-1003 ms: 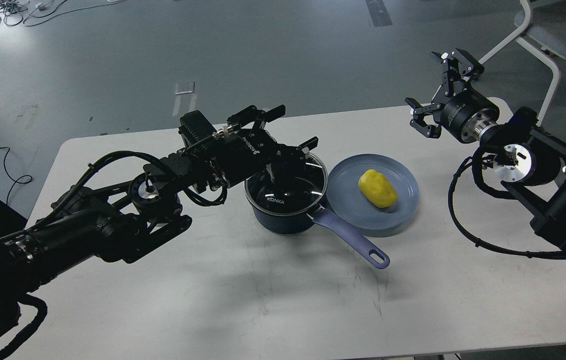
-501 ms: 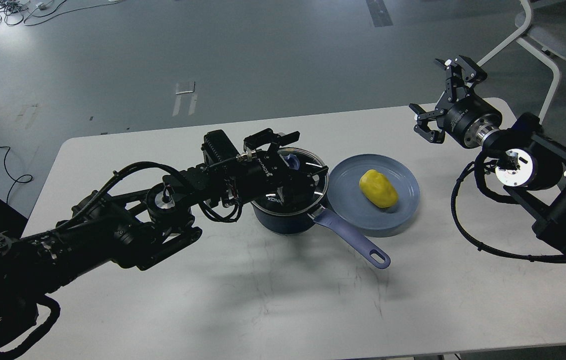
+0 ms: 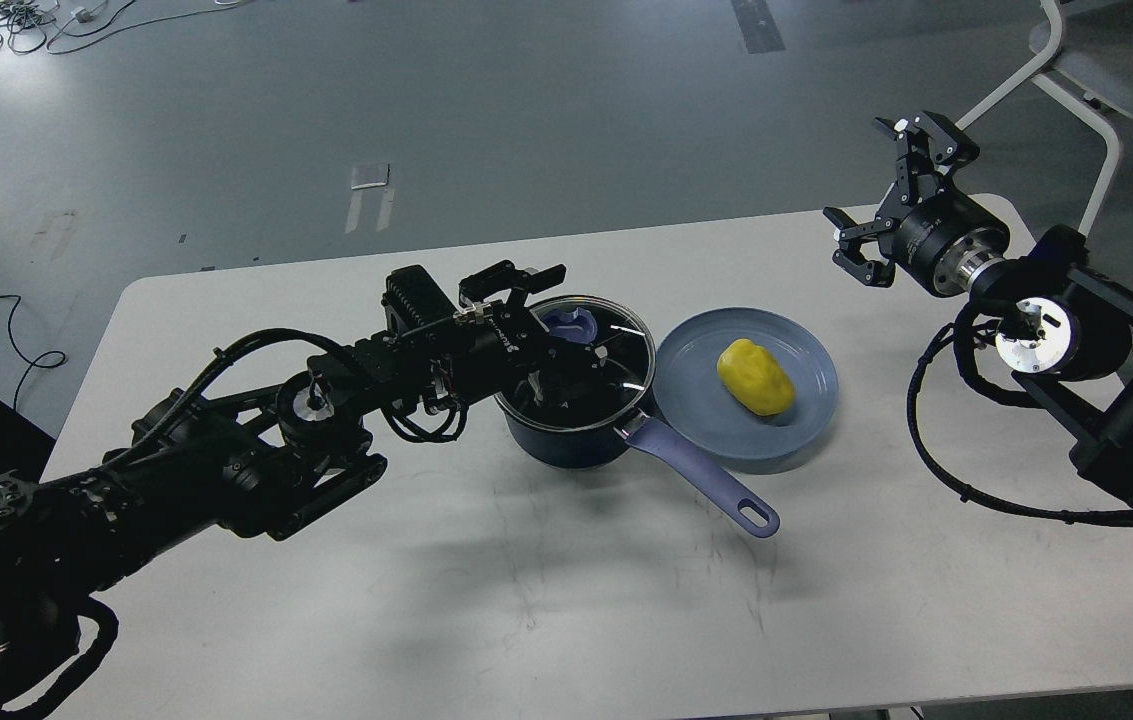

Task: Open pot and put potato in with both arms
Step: 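Lower the left gripper onto the blue lid knob and grasp it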

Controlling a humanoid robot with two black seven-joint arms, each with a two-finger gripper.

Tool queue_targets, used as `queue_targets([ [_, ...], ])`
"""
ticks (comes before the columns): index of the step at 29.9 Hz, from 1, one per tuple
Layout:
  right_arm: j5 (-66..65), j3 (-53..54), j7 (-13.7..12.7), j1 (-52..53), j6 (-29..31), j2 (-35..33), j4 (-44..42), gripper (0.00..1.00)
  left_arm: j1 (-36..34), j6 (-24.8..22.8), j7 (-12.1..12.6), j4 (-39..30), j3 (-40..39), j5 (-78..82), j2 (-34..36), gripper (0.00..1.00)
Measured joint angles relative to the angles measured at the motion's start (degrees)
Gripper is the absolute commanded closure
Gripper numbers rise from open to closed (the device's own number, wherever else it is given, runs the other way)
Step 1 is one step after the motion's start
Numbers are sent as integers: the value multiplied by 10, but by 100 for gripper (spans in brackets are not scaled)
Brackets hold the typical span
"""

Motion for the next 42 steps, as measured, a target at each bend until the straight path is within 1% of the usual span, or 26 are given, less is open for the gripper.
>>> queue_targets([
  [24,-2,-5,-1,-5,0,1,1,0,22,-1,-3,8,1,-30,-1,2],
  [30,-2,-5,-1,-9,0,0,1,0,28,0,-10,8,1,-29,0,4],
  [31,-2,-5,-1,-10,0,0,1,0,29,0,-11,8,1,-29,0,8],
  [33,-2,-5,-1,-11,0,0,1,0,30,0,-13,8,1,-29,0,12],
  [39,-2,-6,-1,-14,0,-1,1,0,33,1,-25,8,1,-27,1,15],
  [41,-2,-6,-1,-15,0,-1,1,0,33,1,-26,8,1,-27,1,20],
  [42,-2,-6,-1,-15,0,-1,0,0,33,1,-26,9,1,-27,1,25],
])
